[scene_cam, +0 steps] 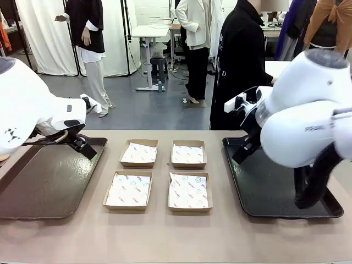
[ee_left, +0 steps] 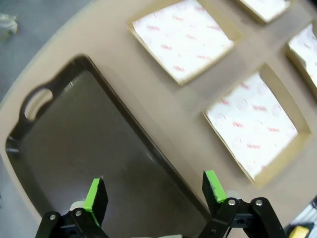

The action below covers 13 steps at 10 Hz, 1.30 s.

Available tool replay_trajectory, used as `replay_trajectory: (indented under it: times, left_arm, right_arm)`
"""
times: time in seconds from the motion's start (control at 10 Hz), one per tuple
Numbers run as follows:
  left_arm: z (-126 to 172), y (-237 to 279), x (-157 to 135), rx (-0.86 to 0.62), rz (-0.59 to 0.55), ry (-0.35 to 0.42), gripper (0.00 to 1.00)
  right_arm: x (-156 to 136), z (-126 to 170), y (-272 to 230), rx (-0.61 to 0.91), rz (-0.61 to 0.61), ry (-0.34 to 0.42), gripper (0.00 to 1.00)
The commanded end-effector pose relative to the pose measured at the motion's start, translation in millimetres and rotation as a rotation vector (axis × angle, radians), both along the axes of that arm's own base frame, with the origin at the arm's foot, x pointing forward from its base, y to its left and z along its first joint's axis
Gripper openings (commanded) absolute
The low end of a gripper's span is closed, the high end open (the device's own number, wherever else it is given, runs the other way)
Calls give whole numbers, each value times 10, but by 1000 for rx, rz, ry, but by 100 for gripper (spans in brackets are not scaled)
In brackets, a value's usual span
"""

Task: Individually package the donuts and arrange them on the tray.
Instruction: Pick up one Paper togo box.

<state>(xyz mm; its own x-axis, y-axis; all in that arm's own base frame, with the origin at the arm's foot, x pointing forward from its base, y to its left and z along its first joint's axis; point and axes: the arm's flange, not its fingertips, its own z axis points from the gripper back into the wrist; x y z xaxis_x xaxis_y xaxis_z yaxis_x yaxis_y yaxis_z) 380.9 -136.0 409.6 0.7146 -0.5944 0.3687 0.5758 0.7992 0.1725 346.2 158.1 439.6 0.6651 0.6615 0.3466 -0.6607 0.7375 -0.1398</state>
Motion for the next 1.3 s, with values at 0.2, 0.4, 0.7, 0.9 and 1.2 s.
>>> replay_trajectory:
  times: [0.2, 0.4, 0.7, 0.9, 1.2]
  left_arm:
    - [-345, 624, -1642, -67, -14, 168, 100]
    - [-255, 623, -1678, -115, 51, 61, 100]
    - [374, 128, -431, -49, -8, 183, 100]
    - [544, 316, -391, -266, 44, 244, 100]
    - [718, 909, -399, -804, 97, 322, 100]
  right_arm:
    - [-1479, -357, -817, 1, -47, 136, 100]
    - [-1291, -474, -874, -127, -93, 33, 100]
    - [-600, 529, -462, 0, -49, 158, 100]
    - [-557, 548, -667, 184, -60, 200, 100]
    - [-532, 483, -1314, 882, -167, 404, 100]
